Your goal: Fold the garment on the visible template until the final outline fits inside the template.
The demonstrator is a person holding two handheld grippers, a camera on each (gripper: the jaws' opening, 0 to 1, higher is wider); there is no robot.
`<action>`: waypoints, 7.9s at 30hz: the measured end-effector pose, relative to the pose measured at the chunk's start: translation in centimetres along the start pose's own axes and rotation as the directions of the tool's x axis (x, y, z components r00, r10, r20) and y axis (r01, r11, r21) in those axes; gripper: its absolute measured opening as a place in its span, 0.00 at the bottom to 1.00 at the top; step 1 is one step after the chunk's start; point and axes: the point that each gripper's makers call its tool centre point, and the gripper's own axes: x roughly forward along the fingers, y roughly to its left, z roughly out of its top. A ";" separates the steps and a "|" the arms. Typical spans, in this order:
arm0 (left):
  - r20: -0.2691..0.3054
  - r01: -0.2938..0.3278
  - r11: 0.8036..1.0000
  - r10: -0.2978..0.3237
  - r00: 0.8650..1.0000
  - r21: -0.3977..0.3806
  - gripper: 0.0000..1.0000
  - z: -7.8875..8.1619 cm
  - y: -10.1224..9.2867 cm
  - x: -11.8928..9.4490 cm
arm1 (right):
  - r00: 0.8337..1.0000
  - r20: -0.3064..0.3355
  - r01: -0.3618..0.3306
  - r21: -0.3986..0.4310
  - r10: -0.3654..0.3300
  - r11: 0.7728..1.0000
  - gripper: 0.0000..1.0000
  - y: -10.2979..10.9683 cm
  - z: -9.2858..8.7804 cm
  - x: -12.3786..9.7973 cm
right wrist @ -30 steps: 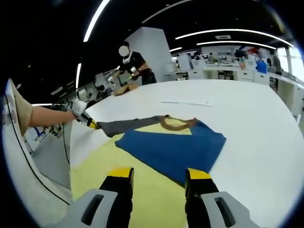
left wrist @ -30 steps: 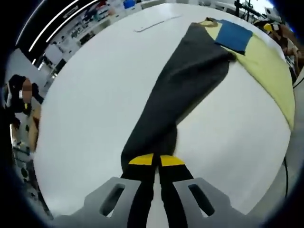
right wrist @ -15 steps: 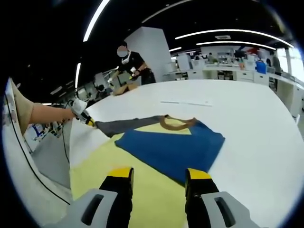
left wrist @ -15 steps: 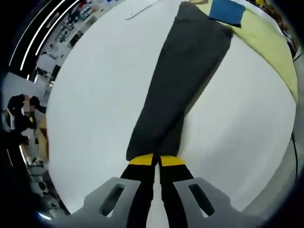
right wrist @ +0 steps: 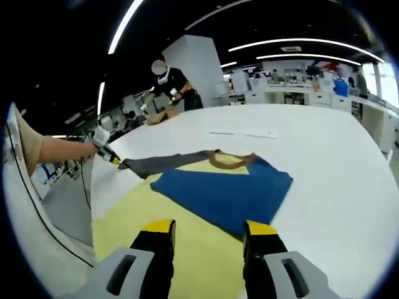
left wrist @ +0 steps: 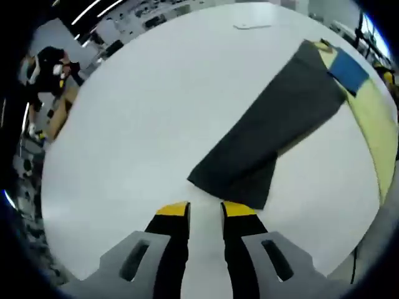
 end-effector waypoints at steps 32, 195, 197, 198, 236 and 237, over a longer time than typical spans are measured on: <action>0.218 0.199 0.709 -0.064 0.974 -0.676 0.00 -0.1 -3.1 0.0 | 1.000 0.007 0.014 -0.005 -0.014 1.000 0.40 0.3 -0.1 -1.0; 0.116 0.682 0.695 -0.714 0.690 0.226 0.00 24.8 -42.9 -5.7 | 0.995 -0.057 0.083 -0.060 -0.086 0.995 0.41 -3.0 -4.9 -5.9; 0.108 0.687 0.690 -0.719 0.686 0.228 0.00 24.8 -43.6 -5.4 | 0.994 -0.056 0.086 -0.059 -0.090 0.995 0.41 -3.2 -5.0 -6.1; 0.104 0.689 0.688 -0.721 0.685 0.228 0.00 24.9 -43.9 -5.4 | 0.994 -0.056 0.088 -0.057 -0.092 0.994 0.41 -3.2 -5.0 -6.1; 0.010 0.719 0.668 -0.734 0.679 0.190 0.23 24.2 -52.0 -0.4 | 0.992 -0.054 0.114 -0.012 -0.114 0.993 0.41 -4.3 -6.3 -7.2; 0.015 0.716 0.671 -0.731 0.682 0.192 0.27 24.3 -51.9 -0.4 | 0.992 -0.054 0.114 -0.012 -0.114 0.993 0.41 -4.2 -6.3 -7.2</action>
